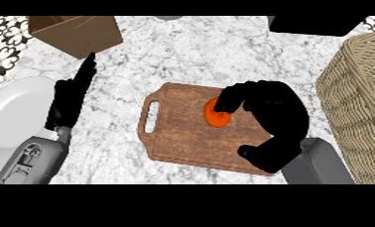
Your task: Pick the squash from the cutting board and place it in the basket
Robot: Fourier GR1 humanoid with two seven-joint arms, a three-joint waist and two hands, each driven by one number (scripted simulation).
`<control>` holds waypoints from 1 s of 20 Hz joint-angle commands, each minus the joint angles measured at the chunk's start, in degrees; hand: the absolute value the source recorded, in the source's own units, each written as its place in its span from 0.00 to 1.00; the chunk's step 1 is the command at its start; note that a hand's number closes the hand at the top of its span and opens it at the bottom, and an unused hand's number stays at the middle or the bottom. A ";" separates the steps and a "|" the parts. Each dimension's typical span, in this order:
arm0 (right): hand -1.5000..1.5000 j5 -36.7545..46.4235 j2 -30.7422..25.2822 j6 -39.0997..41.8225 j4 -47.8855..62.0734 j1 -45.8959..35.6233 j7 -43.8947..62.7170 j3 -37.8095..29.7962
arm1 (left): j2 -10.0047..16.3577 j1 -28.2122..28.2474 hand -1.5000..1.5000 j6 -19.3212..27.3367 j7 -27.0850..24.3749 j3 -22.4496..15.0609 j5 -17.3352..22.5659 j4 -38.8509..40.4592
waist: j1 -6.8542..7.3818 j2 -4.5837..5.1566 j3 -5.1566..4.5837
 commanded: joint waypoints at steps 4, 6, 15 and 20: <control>0.00 15.81 -0.25 11.14 11.79 -3.55 -18.88 -1.15 | -0.91 0.91 0.50 -1.63 3.28 -0.52 0.71 0.82 | -4.14 -1.77 -0.63; 0.00 24.38 -6.53 5.46 9.83 -7.51 -15.22 -2.91 | -0.36 0.59 0.50 -1.94 3.41 -0.24 1.11 0.28 | -4.06 -1.97 -0.70; 0.00 42.70 -27.57 18.91 16.72 -20.22 -22.03 0.66 | -1.21 1.22 0.50 -3.37 1.71 -0.53 1.15 1.64 | -2.62 -1.34 -0.71; 0.00 46.58 -30.02 23.48 21.97 -24.97 -28.79 6.81 | -1.30 -2.79 0.50 -3.52 3.25 1.07 1.14 3.38 | -3.19 -1.29 -0.68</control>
